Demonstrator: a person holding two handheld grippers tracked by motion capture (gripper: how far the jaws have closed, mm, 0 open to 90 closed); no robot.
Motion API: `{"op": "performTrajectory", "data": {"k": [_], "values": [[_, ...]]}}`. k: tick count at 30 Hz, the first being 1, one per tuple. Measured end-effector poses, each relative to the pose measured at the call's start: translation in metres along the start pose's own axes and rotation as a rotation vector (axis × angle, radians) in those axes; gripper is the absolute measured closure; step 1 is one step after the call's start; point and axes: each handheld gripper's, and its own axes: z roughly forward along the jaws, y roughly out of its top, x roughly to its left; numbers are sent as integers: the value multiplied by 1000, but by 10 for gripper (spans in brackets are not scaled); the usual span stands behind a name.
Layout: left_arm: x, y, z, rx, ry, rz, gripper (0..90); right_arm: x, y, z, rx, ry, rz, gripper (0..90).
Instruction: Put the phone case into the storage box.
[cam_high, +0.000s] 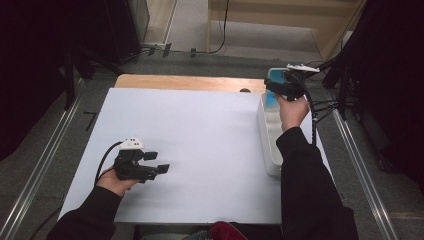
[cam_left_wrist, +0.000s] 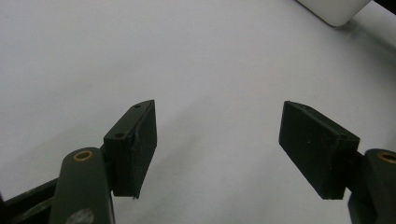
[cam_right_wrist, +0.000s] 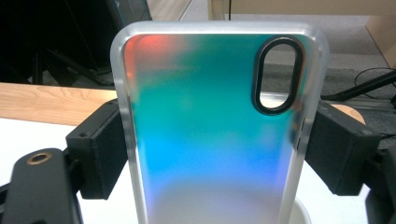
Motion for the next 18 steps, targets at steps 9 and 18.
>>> {"op": "performTrajectory", "data": {"k": [9, 18], "values": [[0, 0, 0, 0, 2, -1, 276, -3, -7, 1, 19, -11, -6, 145], [0, 2, 1, -2, 0, 4, 276, -3, -11, 2, 35, -7, -4, 145]]}}
